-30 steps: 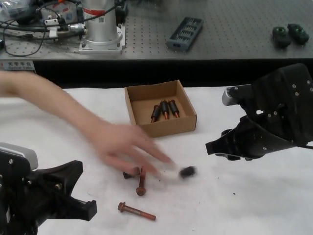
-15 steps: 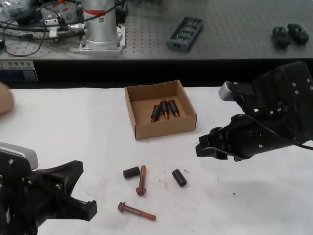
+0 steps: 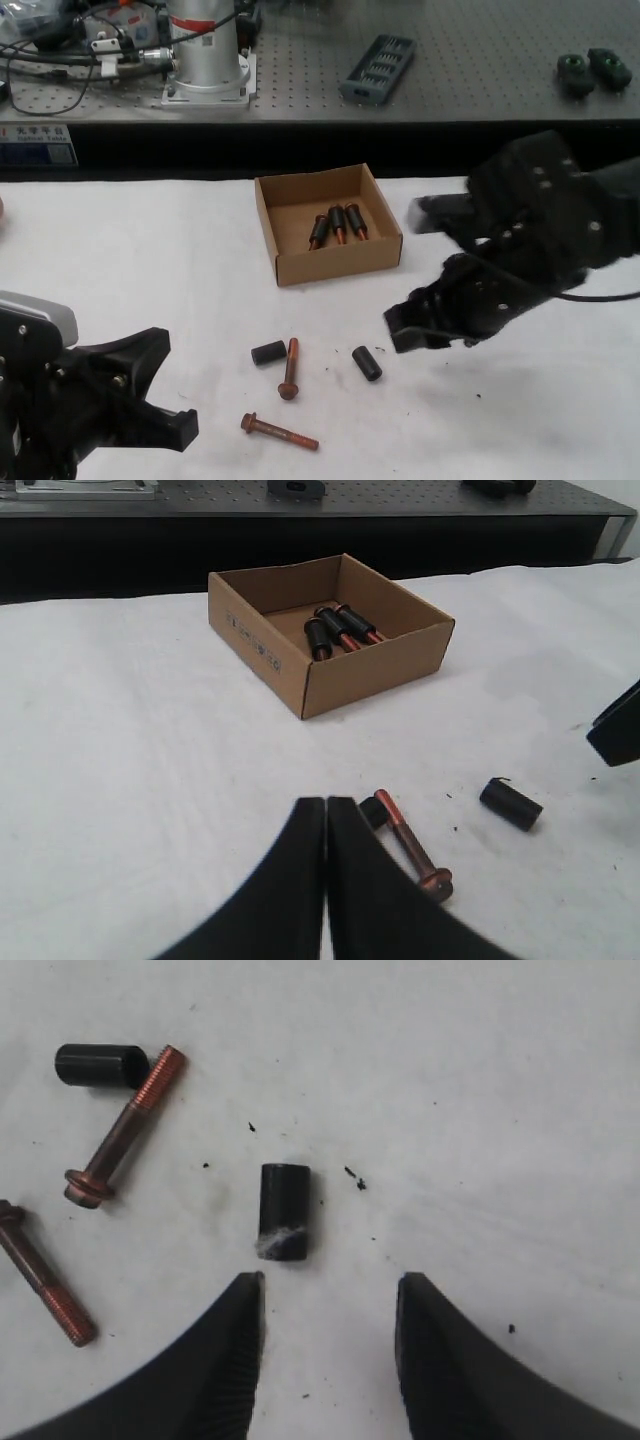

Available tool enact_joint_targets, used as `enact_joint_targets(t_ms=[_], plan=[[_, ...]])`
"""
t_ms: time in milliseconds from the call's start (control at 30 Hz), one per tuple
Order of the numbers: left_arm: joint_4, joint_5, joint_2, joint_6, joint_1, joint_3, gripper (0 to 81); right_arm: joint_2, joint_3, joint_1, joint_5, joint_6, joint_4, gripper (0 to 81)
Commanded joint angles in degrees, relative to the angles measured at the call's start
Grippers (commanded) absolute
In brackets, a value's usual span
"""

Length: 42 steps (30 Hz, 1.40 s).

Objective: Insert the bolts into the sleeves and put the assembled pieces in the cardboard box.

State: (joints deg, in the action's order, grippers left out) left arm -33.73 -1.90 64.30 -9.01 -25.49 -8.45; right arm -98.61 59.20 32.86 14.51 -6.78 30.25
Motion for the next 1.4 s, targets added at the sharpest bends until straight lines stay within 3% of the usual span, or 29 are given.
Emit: enact_joint_targets(t_ms=[0,333,900,1167,1367], plan=[[-1.07,-0.09,-0.17,0.03,-0.02,-0.11,0.6,-0.68,3.15,1.3,-1.72,0.92,1.39,33.2],[-1.07,-0.09,-0.17,0.03,-0.02,-0.11,0.6,-7.51,13.9,2.97,-5.45,2.65,14.16,33.2],[-1.07,-0.09,-0.17,0.03,-0.02,-0.11,0.6,-13.76,17.01,5.48,-6.22,4.43,17.07,33.2],[0.43,12.05,-0.17,0.38,-0.02,-0.11,0.6,-13.97,17.19,6.48,-6.08,4.72,15.83,33.2],[0.55,14.69,-0.17,0.38,-0.02,-0.11,0.6,-14.43,17.19,6.58,-6.08,5.08,14.71,33.2]])
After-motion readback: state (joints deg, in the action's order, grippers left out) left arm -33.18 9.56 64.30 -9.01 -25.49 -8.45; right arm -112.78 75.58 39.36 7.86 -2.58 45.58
